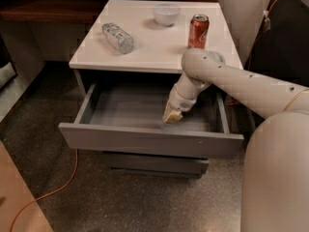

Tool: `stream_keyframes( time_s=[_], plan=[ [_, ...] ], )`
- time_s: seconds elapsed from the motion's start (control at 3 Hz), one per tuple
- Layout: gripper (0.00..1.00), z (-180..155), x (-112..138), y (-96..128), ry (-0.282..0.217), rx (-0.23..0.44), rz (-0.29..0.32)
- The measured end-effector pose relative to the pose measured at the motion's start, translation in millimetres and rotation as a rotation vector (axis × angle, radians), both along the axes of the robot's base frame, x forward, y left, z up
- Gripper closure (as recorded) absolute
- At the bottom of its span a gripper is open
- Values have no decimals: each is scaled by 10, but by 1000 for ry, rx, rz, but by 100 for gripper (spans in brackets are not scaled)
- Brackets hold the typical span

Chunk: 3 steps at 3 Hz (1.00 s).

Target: Open top drawer

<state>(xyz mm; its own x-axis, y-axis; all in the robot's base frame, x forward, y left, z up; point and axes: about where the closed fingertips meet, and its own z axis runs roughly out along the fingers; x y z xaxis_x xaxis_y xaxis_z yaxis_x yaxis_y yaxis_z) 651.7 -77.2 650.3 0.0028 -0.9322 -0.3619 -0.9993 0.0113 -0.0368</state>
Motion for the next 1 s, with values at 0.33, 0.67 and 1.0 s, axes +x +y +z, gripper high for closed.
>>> stream_keyframes(
  time_s=[0.33,0.67,1.0],
  plan=[
    [100,-98,-51,64,4,-10,-20],
    [100,-137,-167,138,3,-10,-36],
    [100,-162,-396,186,1,-14,-43]
  ],
)
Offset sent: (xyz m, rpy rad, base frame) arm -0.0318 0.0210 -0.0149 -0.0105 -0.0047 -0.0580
